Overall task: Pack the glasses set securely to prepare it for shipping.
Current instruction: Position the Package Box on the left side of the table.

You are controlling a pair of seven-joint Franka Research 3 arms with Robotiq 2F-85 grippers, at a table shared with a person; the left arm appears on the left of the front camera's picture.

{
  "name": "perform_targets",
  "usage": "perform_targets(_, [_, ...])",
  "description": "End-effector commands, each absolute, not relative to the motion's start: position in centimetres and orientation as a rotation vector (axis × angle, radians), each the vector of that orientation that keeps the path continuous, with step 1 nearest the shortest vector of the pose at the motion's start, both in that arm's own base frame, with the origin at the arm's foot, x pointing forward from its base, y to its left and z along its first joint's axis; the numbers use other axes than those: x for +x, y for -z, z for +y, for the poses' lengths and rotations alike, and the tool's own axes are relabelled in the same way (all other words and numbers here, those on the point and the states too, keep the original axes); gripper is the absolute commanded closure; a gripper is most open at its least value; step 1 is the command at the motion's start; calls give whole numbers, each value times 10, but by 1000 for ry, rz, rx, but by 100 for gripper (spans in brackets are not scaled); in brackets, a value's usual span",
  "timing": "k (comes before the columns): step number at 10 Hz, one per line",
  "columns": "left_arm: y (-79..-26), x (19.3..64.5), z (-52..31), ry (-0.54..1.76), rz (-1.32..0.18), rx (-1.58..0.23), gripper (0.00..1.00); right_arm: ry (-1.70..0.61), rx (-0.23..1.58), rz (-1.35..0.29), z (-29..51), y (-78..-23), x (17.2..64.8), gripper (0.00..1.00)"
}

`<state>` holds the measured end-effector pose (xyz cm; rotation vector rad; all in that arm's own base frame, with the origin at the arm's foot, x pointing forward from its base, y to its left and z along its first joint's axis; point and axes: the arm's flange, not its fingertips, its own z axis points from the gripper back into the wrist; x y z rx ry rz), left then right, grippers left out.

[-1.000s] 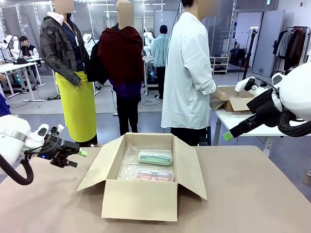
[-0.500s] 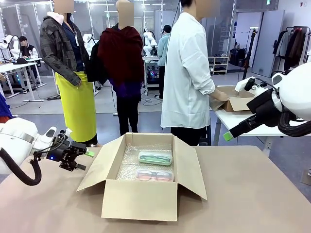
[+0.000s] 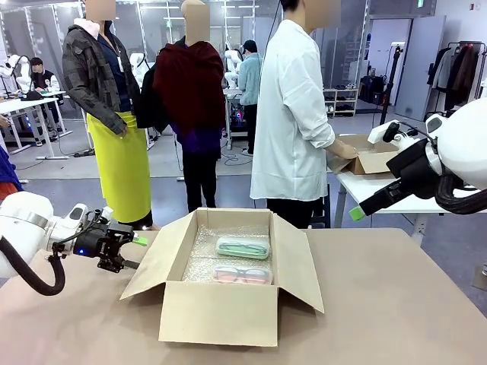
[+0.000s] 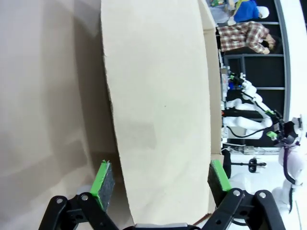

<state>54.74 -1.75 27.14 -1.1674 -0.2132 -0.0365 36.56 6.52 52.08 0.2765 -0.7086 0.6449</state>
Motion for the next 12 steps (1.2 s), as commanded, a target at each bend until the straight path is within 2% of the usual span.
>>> perform_targets(1, [-271, 551, -20, 33, -219, -1226, 0, -628, 275, -717, 67, -519, 362, 0])
perform_targets(5, [-264, 551, -31, 11, -176, -1267, 0, -628, 275, -717, 67, -519, 362, 0])
perform_targets(6, [-263, 549, -32, 20, -167, -1314, 8, -628, 275, -717, 67, -519, 362, 0])
perform_targets(9, [-266, 547, -26, 19, -197, -1348, 91, -628, 275, -717, 67, -519, 362, 0])
perform_targets(10, [-268, 546, -24, 19, -204, -1350, 100, -628, 275, -717, 67, -519, 362, 0])
perform_targets(12, [-272, 543, -25, 29, -218, -1357, 100, -628, 275, -717, 67, -519, 362, 0])
